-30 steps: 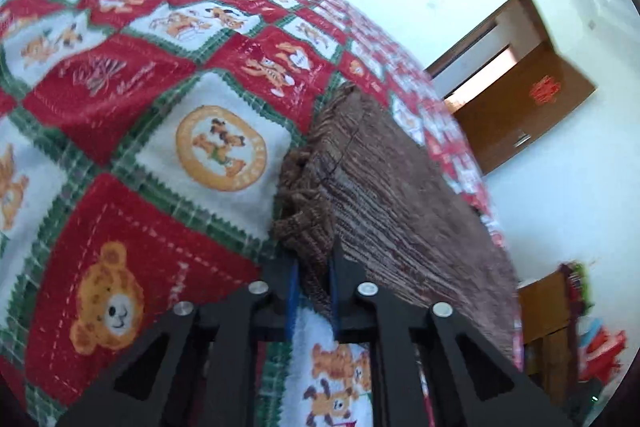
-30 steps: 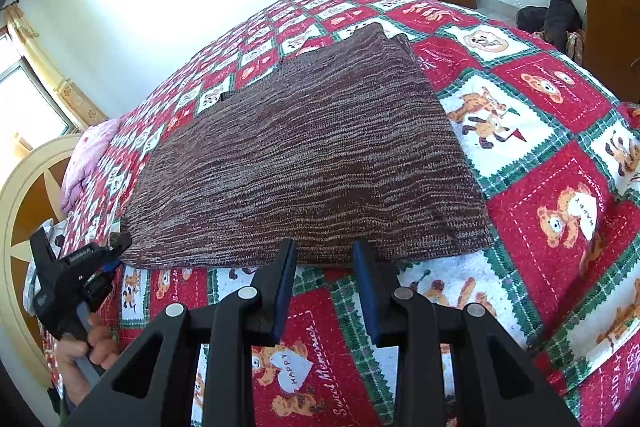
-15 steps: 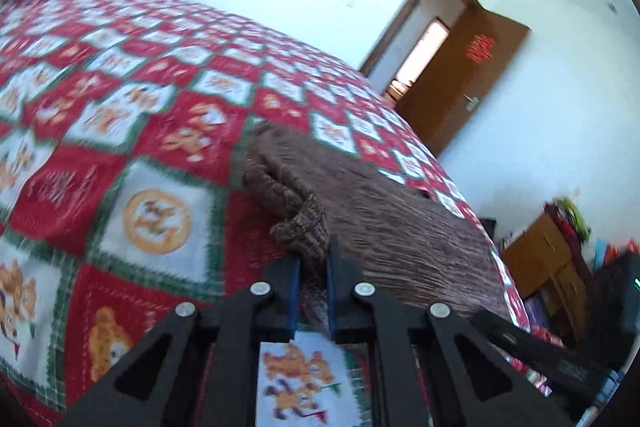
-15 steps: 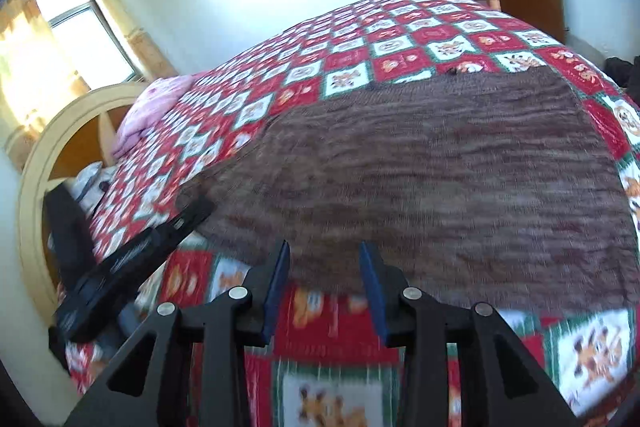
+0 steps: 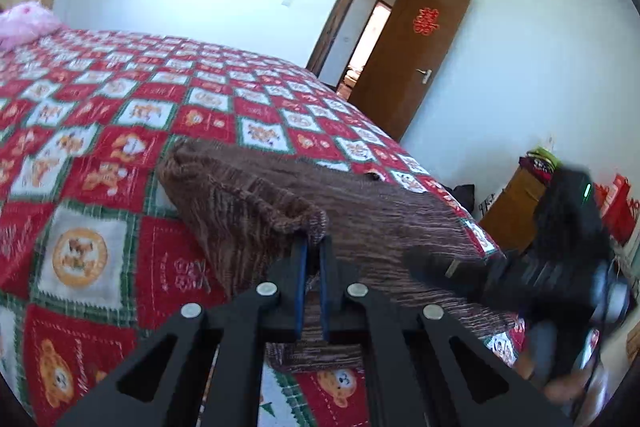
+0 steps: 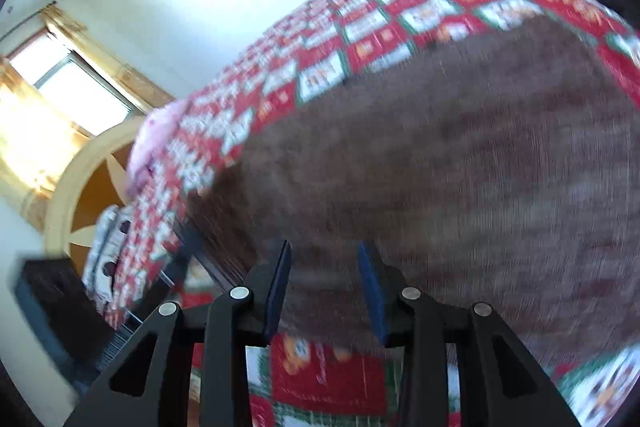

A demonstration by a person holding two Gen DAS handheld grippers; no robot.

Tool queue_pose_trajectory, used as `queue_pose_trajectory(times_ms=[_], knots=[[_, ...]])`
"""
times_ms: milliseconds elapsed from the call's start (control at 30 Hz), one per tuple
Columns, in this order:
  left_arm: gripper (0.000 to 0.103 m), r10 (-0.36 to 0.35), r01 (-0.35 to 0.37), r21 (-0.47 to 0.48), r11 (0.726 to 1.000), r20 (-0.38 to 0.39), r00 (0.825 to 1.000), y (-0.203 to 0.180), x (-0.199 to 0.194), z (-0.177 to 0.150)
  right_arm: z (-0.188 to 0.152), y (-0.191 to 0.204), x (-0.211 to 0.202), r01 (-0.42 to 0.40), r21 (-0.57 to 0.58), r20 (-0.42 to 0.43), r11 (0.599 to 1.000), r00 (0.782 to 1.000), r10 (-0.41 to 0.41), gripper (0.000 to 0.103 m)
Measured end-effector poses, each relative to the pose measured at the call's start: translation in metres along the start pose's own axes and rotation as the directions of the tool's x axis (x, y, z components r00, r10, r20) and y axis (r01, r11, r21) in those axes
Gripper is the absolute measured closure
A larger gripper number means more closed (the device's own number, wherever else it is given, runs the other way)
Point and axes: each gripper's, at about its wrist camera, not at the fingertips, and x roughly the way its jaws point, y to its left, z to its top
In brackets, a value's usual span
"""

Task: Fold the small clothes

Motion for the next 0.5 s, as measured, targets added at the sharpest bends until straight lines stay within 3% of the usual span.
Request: queue_pose_trajectory(times_ms=[100, 167, 233, 400, 500], knots=[[0.097, -0.004, 0.004, -0.018, 1.0, -0.023, 1.0, 0.006, 0.007, -0.004, 0.014, 0.014, 0.01, -0.103, 0.001, -0.034, 0.995, 0.994, 0.103, 0.052], [0.097, -0.012, 0.012, 0.02, 1.0, -0.015, 1.0, 0.0, 0.007, -0.007, 0.018, 0.024, 0.022, -0.184, 0.019, -0.076, 0.983, 0.98, 0.185, 0.042], [0.097, -0.007, 0.007, 0.073, 0.997, -0.008, 1.0, -0.009, 0.007, -0.01, 0.022, 0.033, 0.037, -0.216, 0.037, -0.128, 0.976, 0.967, 0.219, 0.035], [0.097, -0.028, 0.029, 0.075, 0.997, -0.018, 0.999, -0.008, 0.008, -0.014, 0.023, 0.064, 0.08, -0.227, -0.035, -0.286, 0.973, 0.935, 0.208, 0.035], [0.097, -0.041, 0.043, 0.067, 0.997, -0.028, 0.999, -0.007, 0.009, -0.015, 0.024, 0.075, 0.108, -0.187, -0.105, -0.369, 0.977, 0.919, 0.136, 0.034]])
